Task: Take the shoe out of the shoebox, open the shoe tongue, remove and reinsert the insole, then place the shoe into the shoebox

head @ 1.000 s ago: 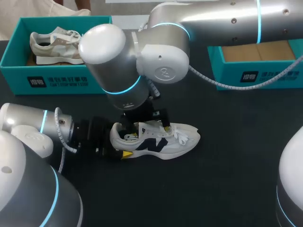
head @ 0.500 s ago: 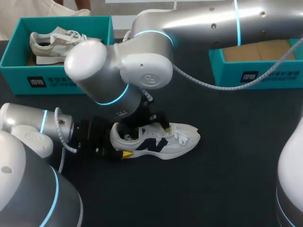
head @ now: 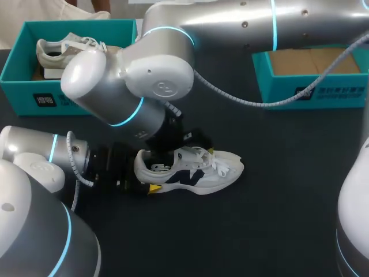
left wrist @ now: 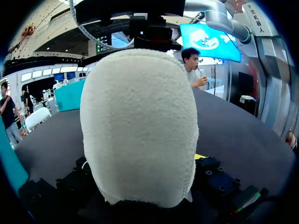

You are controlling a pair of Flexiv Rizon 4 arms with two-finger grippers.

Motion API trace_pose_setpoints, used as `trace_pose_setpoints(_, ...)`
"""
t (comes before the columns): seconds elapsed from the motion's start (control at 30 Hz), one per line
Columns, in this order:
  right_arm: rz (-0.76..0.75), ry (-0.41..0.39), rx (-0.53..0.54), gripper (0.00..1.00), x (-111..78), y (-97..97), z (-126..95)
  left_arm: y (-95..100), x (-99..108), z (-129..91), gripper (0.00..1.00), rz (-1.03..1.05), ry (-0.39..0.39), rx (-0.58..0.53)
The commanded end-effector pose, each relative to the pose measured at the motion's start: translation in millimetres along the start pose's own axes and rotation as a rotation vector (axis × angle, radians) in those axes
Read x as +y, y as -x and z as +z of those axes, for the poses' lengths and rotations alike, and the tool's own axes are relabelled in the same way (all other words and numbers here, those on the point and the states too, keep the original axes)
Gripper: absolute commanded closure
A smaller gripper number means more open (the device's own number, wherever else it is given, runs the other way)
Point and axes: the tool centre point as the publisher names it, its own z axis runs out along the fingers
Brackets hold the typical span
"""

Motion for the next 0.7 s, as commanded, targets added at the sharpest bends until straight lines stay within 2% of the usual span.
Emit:
trace_pose_setpoints(0.03, 0.361, 0.013, 0.017, 0.20, -5.8, 11.9, -3, -0.9, 2, 2, 1.00, 0.000, 0.001, 0.000)
trace_pose_setpoints(0.07, 0.360, 0.017, 0.018, 0.53, -5.6, 14.9, -2, -0.9, 2, 2, 1.00, 0.000, 0.001, 0.000)
trace_pose_setpoints(0.17, 0.338, 0.017, 0.029, 0.83, -4.0, 22.8, -2, -0.9, 2, 2, 1.00, 0.000, 0.001, 0.000)
trace_pose_setpoints(0.2, 0.332, 0.017, 0.036, 1.00, -3.1, 24.4, -3, -0.9, 2, 2, 1.00, 0.000, 0.001, 0.000)
trace_pose_setpoints(0.23, 0.334, 0.021, 0.036, 1.00, -4.0, 21.5, -13, -0.9, 2, 2, 1.00, 0.000, 0.001, 0.000)
trace_pose_setpoints(0.4, 0.295, 0.022, 0.085, 1.00, -0.7, 23.0, -14, -0.9, 2, 2, 1.00, 0.000, 0.001, 0.000)
trace_pose_setpoints(0.7, 0.252, 0.061, 0.255, 1.00, 7.7, 29.1, 1, -0.9, 2, 2, 1.00, 0.000, 0.001, 0.000)
